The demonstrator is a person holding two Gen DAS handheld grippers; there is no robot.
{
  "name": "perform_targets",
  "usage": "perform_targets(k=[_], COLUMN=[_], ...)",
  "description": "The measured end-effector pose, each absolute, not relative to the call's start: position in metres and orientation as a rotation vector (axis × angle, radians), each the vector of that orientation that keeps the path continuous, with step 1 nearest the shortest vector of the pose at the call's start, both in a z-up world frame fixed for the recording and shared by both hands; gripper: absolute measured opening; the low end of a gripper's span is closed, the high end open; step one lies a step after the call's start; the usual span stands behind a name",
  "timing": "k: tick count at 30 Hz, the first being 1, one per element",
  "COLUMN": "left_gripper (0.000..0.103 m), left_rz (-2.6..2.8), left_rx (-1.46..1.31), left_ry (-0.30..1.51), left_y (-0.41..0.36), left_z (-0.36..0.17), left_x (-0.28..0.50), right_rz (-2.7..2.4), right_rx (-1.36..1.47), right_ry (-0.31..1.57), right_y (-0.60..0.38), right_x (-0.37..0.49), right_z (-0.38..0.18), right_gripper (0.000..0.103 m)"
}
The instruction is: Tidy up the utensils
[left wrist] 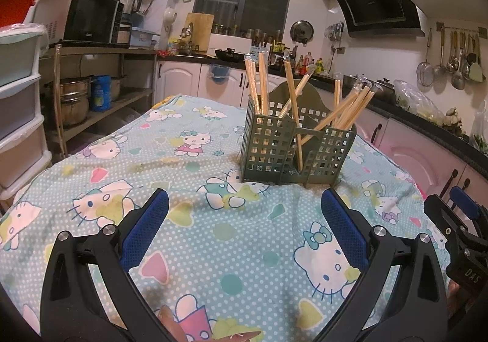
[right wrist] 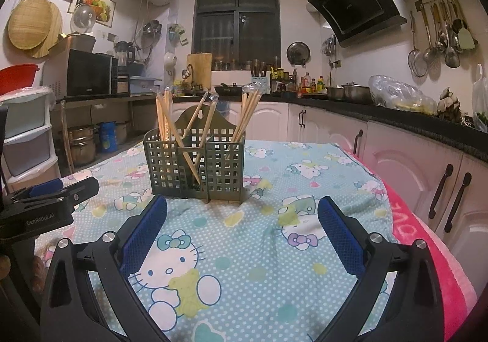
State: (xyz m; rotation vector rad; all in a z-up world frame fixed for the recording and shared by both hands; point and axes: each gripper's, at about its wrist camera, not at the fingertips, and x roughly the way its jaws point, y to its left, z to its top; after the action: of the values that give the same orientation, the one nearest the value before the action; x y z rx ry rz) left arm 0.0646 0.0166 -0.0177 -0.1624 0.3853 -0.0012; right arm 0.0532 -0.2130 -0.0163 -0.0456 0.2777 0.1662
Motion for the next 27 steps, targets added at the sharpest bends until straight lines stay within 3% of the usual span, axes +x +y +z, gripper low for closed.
perform_targets(k=[27], left_gripper=[0.091], left_rz=[0.005], left_rx=[-0.161], left_ry=[0.383], left_y=[0.0173], left_z=[-0.0157], left_x=[0.0646], right_rz=[0.174], right_rx=[-0.041], right_ry=[0.29], right_y=[-0.2116], right_x=[0.0523], right_z=[-0.0186], right_gripper=[0.096])
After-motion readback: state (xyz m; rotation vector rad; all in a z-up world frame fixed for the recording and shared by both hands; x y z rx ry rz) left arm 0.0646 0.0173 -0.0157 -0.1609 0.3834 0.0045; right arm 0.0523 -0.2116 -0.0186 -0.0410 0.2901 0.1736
